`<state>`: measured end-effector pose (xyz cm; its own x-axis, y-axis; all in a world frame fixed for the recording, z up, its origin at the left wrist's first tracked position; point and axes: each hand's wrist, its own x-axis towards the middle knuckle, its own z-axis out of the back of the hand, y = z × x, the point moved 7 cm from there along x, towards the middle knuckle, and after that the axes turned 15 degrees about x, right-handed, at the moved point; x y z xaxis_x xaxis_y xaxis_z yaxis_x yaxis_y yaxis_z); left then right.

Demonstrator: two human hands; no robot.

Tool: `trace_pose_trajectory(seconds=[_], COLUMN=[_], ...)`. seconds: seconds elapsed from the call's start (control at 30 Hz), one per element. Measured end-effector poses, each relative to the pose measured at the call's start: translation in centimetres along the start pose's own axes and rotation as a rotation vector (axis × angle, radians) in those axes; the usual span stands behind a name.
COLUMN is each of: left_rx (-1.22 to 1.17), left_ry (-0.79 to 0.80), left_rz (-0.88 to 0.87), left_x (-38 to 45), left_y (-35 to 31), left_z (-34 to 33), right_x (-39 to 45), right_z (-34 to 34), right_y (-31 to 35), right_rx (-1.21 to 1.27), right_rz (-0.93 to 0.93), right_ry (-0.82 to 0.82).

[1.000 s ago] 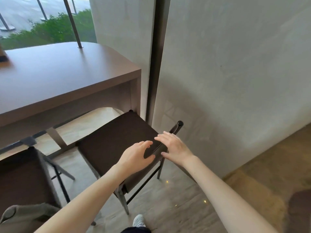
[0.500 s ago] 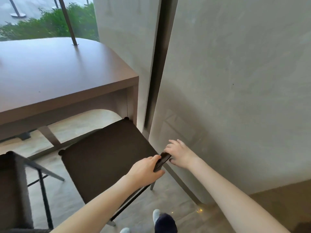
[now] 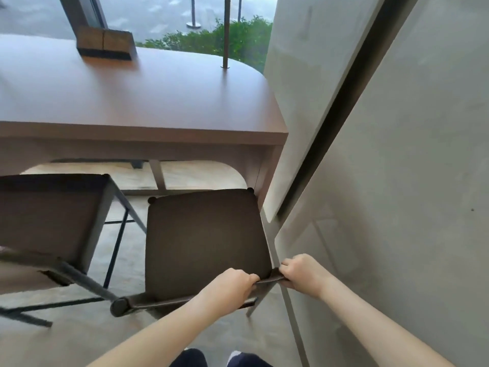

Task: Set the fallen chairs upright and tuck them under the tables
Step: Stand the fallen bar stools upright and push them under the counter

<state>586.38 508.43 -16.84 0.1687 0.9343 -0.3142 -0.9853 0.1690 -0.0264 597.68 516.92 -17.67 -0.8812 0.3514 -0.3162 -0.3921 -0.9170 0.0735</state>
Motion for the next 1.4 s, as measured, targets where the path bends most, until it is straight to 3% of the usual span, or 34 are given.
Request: trace_pose_trajectory(seconds=[0.2,0.53,0.7,0.87,1.03,1.23,1.4], left_rx=[-0.005,0.005,-0.083,-0.073,0.050,0.162,0.324], left_ry=[-0.031,-0.038,-0.021,-0.023,-0.038,0.101,0.163], left_rz=[0.055,0.111,0.143,0.137,0.192,0.391,0.320], left_x=[1.6,4.1,4.8,4.5,0.2,-8.1,-9.3], left_y=[-0.1,2.9,4.5,4.7,7.4,12.3,12.8], left_z=[1.1,2.5,2.3,2.3,1.9,-0.7,-0.5], right_x=[0.8,4.6,5.8,6.3,7.6,8.1,7.7], right_z=[2.1,5.2,5.5,5.5,5.2,5.1,5.7], right_y=[-2.0,-2.9,-3.6,-3.7,-1.2,0.2,0.9], right_rx=[0.000,-0.025,-0.021,-0.023,0.002,0.148,0.116], right_rz=[0.037,0.073,0.046,-0.097,-0.054,0.003,0.002], right_ry=[-0.059,0.032,0.052,0.063,0.088,0.038,-0.007])
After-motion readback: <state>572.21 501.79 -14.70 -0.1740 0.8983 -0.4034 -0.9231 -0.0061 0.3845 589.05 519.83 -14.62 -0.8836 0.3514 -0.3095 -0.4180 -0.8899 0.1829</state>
